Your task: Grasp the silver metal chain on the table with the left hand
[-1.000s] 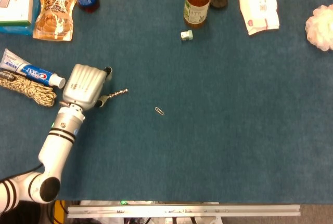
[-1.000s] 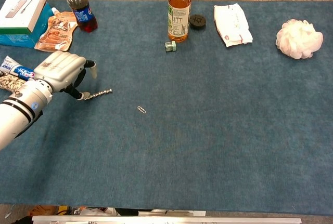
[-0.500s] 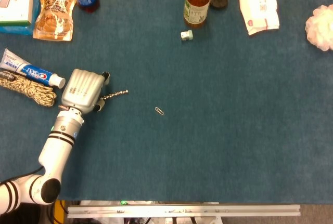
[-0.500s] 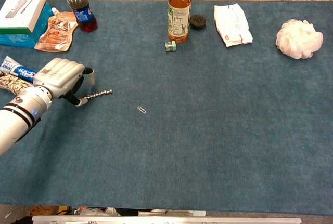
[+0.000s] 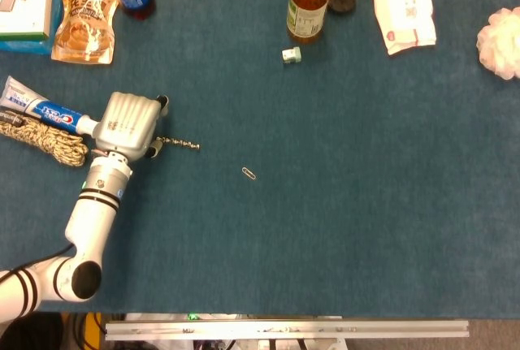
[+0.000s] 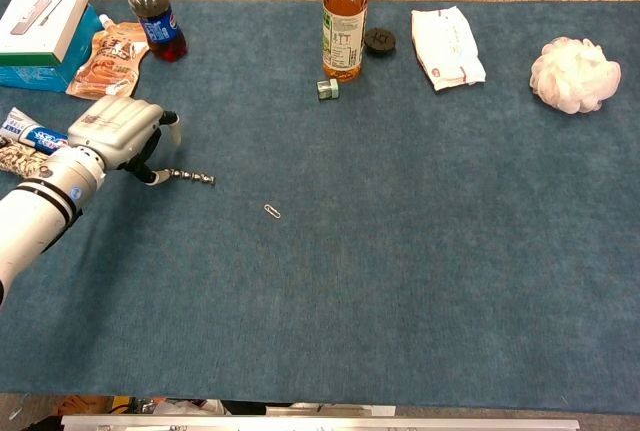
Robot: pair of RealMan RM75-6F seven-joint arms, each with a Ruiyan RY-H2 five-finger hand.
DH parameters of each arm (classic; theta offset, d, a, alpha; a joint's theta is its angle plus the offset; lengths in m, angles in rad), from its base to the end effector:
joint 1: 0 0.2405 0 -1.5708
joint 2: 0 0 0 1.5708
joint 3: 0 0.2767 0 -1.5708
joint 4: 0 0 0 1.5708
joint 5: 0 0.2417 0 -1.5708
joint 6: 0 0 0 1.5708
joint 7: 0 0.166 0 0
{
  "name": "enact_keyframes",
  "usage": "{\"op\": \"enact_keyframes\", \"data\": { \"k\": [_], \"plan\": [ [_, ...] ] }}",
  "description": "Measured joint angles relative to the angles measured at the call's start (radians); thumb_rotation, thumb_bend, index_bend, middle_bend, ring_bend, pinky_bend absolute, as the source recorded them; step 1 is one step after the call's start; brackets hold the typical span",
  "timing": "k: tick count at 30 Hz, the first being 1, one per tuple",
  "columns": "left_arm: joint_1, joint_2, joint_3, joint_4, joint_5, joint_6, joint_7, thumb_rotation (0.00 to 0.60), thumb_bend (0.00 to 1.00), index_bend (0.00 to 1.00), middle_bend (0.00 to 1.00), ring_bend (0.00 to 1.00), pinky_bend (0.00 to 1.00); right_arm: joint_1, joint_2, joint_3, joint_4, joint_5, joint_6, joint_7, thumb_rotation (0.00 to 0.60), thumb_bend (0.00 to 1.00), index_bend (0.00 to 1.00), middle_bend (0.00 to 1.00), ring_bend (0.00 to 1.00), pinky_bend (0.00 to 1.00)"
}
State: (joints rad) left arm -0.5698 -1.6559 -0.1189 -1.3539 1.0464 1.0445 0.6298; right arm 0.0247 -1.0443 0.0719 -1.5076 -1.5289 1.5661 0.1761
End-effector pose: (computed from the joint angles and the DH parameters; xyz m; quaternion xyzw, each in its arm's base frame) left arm -0.2434 0.3450 -0.0790 -0.7431 -0.3503 -0.2447 0.5150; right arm -0.3689 -0.1919 0.1927 0.5714 -0.3644 0.4098 0.6106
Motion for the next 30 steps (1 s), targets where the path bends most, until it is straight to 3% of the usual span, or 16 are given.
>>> {"op": "enact_keyframes", "data": {
  "k": [13,30],
  "plan": [
    [-0.002,0.037,0.035,-0.063,0.005,0.008,0.035,0.600,0.19,0.42,0.74,0.72,0.65,-0.002,-0.004,0.002,0.012,0.000,0.002,0.012,0.600,0.26,0.53,0.52,0.55,0.56],
    [-0.028,0.024,0.041,-0.064,-0.024,-0.009,0.070,0.600,0.29,0.48,0.74,0.73,0.65,-0.017,-0.003,0.001,0.015,-0.001,0.022,0.017,0.600,0.26,0.53,0.52,0.55,0.56]
  ]
}}
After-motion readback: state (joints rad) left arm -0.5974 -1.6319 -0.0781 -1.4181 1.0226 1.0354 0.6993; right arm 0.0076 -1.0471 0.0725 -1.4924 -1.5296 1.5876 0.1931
